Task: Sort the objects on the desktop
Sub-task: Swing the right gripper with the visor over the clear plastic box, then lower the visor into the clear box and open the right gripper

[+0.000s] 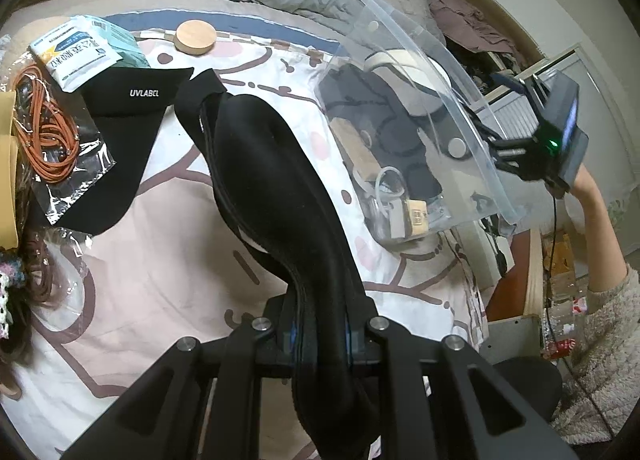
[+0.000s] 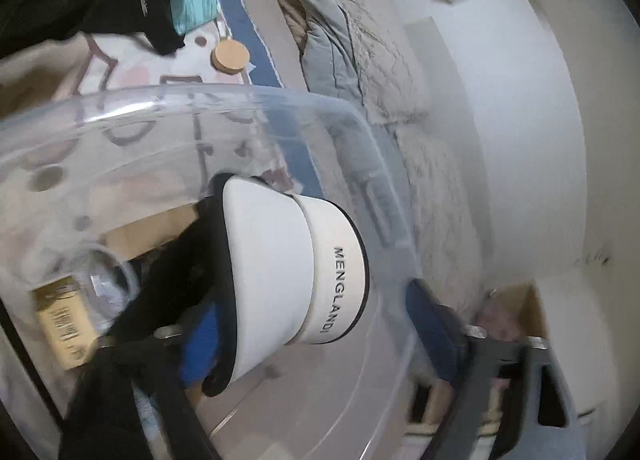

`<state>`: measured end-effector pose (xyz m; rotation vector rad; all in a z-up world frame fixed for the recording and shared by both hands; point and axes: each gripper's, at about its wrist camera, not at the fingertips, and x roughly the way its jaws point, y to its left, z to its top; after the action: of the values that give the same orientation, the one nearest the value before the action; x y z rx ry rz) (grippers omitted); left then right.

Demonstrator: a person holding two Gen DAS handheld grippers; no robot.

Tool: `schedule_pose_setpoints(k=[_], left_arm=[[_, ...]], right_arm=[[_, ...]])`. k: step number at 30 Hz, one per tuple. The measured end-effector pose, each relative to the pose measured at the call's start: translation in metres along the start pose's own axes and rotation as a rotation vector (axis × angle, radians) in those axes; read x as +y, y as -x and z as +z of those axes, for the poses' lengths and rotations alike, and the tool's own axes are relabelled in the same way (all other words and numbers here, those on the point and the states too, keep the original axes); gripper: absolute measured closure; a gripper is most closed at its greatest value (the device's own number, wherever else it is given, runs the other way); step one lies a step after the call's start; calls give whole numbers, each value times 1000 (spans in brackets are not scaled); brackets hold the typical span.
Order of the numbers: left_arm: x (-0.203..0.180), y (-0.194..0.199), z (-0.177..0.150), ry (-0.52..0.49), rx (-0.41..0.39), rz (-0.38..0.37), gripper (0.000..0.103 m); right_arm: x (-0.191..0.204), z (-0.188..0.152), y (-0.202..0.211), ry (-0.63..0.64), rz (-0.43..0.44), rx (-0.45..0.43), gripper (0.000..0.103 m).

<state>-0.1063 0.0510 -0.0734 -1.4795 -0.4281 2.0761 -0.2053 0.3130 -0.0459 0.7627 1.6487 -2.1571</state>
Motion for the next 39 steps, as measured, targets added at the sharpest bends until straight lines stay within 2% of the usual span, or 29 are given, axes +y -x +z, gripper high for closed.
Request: schedule_pose_setpoints(k=[4,8,12,13,15,18,22,24,28,32,33,36,39], left_arm=[[-6,2,-3,-18,1,-8,87],[-9,5,-4,-25,-4,-13,87],[-11,5,-2,-23,-10,-11,87],[-12,6,-2,-23,-12,-12,87],[-14,7,-2,-27,-16,-17,87],[-18,8,-1,-43,-24,-25,87],[-22,9,3,-56,-38,-45,87],[-26,9,6,-64,-49,-62,87],[-36,7,13,-87,-58,-92,87],[-52,3,21,-111,-65,-125,87],[-59,4,24,-118,-74,-138,87],[-74,8,34,-142,-102,-168,87],[-88,14,45,-151,-129,-193,87]], right_arm=[[-12,-18,27,-58,78,8,16],[-38,-29,66,-190,168,-64,16],[-69,-30,85,-387,167,-138,19],[-76,-29,84,-452,174,-146,24],[-85,-26,76,-570,193,-148,52],[-89,-15,57,-673,263,-115,68],[-75,3,16,-712,371,5,71],[-66,7,0,-723,359,65,71],[-63,-2,-26,-822,370,164,71],[-55,-14,-50,-907,520,245,71],[-49,-15,-53,-905,552,254,71],[-41,-17,-51,-896,552,242,71],[-60,-30,-23,-1017,541,91,71]])
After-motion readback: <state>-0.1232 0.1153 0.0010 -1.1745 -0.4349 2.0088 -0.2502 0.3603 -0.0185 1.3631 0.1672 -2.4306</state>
